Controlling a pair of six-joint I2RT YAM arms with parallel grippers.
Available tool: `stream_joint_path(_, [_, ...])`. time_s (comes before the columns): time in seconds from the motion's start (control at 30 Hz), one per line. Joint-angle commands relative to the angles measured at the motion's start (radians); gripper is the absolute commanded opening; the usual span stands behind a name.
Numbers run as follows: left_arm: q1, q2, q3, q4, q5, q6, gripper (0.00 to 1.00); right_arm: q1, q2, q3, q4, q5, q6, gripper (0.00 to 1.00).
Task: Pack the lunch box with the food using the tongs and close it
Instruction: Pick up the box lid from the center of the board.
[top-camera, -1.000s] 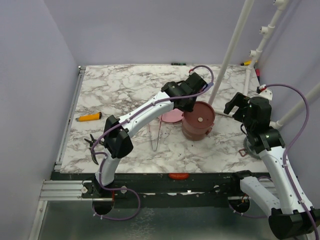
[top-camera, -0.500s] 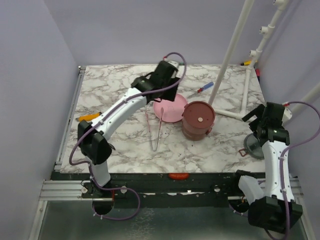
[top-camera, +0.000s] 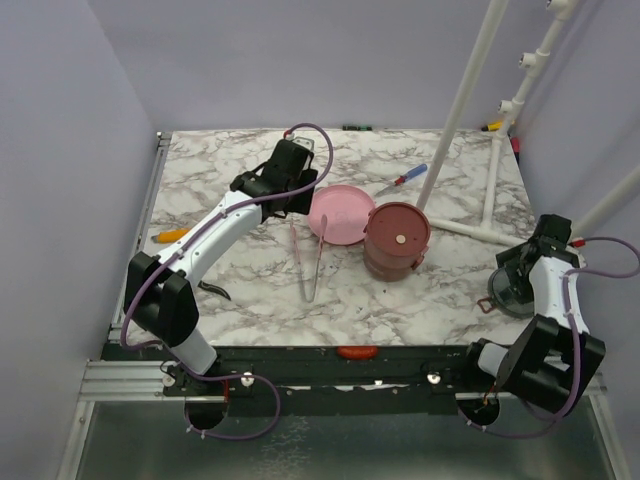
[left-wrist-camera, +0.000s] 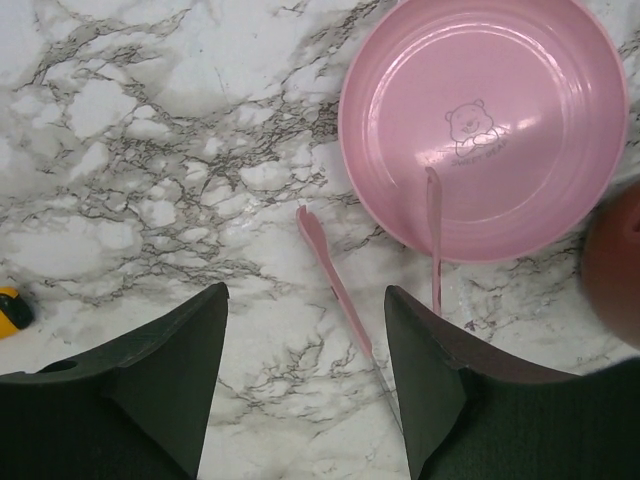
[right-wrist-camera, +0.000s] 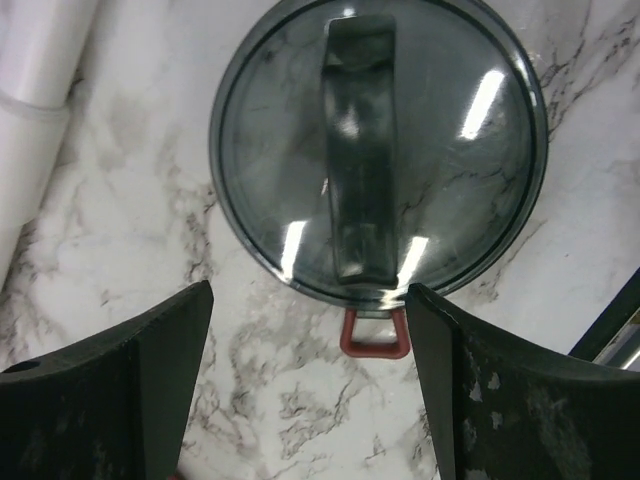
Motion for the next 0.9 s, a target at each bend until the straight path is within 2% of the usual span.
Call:
stream_joint_path(0.0, [0.004,-0.022,0.006,0.045,-0.004,0.013,0.66,-0.019,0.030,-0.020,0.059,0.132,0.035,0.79])
stream_joint_path(0.13, [0.005,-0.017,0.015,0.048,0.008,0.007,0.66,-0.065,0.062,-0.045,0.139,0.143,0.012,0.68])
stream_joint_path(0.5, [0.015,-0.009,0.011,0.059,0.005,0.009,0.66,-0.079,0.201,-0.066,0.267,0.047,-0.007,0.68])
stream_joint_path(0.6, [0.019,-0.009,0.006,0.061,0.005,0.010,0.66,-0.081,0.228,-0.080,0.306,0.019,-0.009,0.64])
stream_joint_path(0.63, [0.020,-0.008,0.005,0.063,0.005,0.012,0.66,-0.081,0.237,-0.086,0.316,0.014,-0.011,0.59])
stream_joint_path(0.77, [0.023,-0.013,-0.001,0.063,0.003,0.014,0.66,-0.080,0.240,-0.083,0.306,-0.039,-0.026,0.25])
stream_joint_path(0.87, [0.026,-0.017,-0.001,0.063,0.003,0.013,0.66,-0.081,0.154,-0.086,0.248,-0.070,-0.036,0.03])
